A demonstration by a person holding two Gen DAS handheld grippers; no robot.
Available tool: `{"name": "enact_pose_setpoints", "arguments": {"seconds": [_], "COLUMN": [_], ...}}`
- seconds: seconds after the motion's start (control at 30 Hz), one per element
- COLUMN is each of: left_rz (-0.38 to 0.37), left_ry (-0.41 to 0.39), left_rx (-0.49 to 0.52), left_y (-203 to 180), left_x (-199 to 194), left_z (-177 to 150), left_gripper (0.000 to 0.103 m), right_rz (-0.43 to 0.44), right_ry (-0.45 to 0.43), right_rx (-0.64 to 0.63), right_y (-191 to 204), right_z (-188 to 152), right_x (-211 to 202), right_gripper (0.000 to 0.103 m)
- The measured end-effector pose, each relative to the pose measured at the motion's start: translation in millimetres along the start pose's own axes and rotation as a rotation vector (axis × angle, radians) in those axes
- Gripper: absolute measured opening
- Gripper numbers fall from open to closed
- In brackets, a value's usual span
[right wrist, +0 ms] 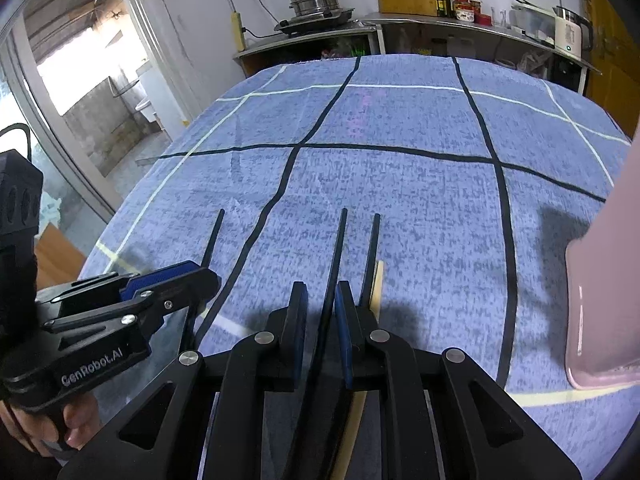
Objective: Organize utensils
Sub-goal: 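Grasp a black chopstick with the left tool while the right tool grasps another black chopstick, then lift both held black chopsticks and carry them over the pink holder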
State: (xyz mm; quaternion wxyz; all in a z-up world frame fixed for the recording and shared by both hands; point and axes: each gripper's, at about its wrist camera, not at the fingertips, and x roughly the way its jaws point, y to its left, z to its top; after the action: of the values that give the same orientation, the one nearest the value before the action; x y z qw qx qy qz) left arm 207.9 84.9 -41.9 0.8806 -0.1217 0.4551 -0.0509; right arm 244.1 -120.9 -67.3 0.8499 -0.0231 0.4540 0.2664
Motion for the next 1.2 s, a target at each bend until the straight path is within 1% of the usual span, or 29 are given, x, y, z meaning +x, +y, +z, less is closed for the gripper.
{"name": "enact_pose_setpoints", "arguments": {"seconds": [0.07,0.1,0.2,0.3,0.43,0.57,0.9,1.2], "left_rz": [0.011,0.016,0.034,0.011,-0.004,-0.023,-0.075,-0.1], "left_ry": [0.001,0.002,0.005,0.011,-0.009,-0.044,-0.17,-0.233], "left_rx": [0.014,0.02,0.022,0.001,-0.003,0.003,0.05,0.102], "left_y": [-2,-3,-4,0,-2,-7,-28,-47], "left_x": [1,1,2,0,-12,-34,-110,-152], "left_z": [1,1,3,5,8,12,23,20], "left_gripper": [0.018,0.018,0.01,0.01,0.009,0.008,0.006,0.006], "right_rz": [-0.026,-0.025,-0.012,0.003,0.019,0.032,0.044,0.042], "right_ry": [0.006,0.009,0.018,0.003,-0.035,-0.091,-0.233,-0.301], "right_rx": [-0.011,-0.012,-0.012,-0.006,-0.01,-0.013,-0.017,-0.014], "right_y": [1,1,1,2,6,10,16,18], "right_z": [2,3,6,4,6,9,9,2], "right_x": [1,2,2,-7,-28,-57,-133,-169], "right_gripper": [0.007,0.007,0.006,0.006,0.006,0.006,0.006,0.005]}}
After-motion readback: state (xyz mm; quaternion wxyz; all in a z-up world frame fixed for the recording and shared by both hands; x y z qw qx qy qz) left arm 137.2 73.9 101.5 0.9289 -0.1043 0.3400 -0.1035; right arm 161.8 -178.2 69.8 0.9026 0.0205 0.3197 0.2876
